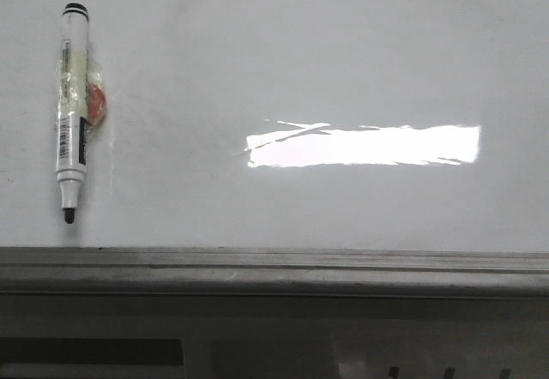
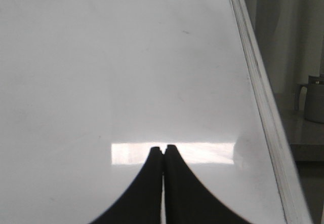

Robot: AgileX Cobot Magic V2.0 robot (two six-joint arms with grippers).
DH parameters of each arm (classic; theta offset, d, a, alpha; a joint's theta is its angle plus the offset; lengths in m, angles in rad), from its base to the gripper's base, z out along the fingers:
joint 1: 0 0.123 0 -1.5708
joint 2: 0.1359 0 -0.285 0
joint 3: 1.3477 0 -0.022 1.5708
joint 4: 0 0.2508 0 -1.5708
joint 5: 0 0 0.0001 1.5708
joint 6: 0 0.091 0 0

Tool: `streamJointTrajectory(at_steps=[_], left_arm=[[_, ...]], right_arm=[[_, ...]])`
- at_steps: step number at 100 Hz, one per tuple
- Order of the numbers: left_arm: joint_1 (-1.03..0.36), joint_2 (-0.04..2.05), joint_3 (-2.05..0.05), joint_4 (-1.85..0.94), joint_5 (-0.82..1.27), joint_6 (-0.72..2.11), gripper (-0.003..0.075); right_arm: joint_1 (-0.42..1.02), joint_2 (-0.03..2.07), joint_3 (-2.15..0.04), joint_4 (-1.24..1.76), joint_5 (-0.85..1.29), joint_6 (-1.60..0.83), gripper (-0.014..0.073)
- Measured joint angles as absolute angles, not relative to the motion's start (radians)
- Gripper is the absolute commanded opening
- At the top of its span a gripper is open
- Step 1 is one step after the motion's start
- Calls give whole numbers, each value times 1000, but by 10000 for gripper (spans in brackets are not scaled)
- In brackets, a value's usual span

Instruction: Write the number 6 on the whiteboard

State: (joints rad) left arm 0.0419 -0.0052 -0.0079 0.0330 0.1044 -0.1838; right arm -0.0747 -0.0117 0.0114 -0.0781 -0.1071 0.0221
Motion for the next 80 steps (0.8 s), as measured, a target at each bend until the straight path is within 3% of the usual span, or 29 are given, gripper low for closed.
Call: streamJointTrajectory(at_steps=[16, 43, 50, 67, 72, 80], left_arm=[[42, 11, -119, 72, 177, -184, -20], [42, 256, -297, 92, 300, -184, -9], [42, 283, -305, 83, 295, -184, 62], [42, 293, -307, 71, 245, -184, 395], [42, 293, -307, 70, 220, -184, 432], [42, 293, -307, 52, 171, -184, 427]], right_arm=[[-75, 2, -47, -30, 110, 24, -64], [-75, 173, -226, -15, 370, 26, -64], [-75, 193, -231, -15, 379, 28, -64], [-75, 202, -231, -15, 390, 28, -64], [-75, 202, -231, -15, 390, 28, -64], [-75, 202, -231, -15, 393, 28, -64]])
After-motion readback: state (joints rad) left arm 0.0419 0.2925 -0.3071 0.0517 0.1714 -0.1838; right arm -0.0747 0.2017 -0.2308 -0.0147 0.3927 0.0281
